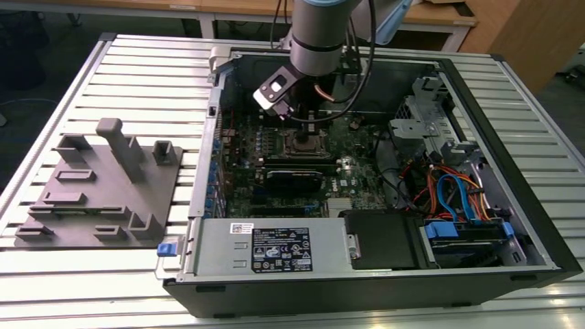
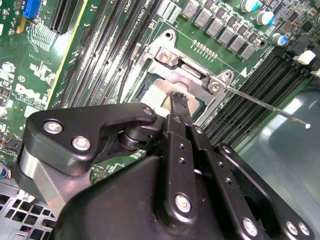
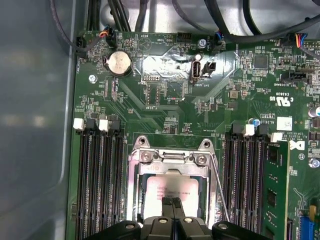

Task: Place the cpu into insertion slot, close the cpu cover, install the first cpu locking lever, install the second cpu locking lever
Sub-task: 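Install the first cpu locking lever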

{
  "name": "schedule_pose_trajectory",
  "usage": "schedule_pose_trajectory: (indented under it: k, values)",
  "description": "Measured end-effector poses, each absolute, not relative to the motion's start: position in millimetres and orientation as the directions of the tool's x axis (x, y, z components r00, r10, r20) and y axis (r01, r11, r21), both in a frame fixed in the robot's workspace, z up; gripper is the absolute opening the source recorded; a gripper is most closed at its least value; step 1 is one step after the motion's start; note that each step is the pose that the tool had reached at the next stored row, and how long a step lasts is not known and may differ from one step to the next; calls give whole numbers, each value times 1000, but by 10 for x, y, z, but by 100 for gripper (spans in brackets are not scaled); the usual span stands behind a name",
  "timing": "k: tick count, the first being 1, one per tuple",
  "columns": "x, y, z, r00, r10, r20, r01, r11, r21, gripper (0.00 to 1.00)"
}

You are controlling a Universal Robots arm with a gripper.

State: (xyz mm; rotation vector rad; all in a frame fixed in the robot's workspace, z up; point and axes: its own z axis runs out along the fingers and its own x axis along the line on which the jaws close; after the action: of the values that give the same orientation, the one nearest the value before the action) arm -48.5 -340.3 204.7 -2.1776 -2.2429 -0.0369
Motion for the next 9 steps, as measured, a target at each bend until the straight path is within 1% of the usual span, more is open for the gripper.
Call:
schedule_pose_trajectory:
  k: [9]
  values:
    - [-479,-3403,2069,-30,999,28,1000,29,6,10]
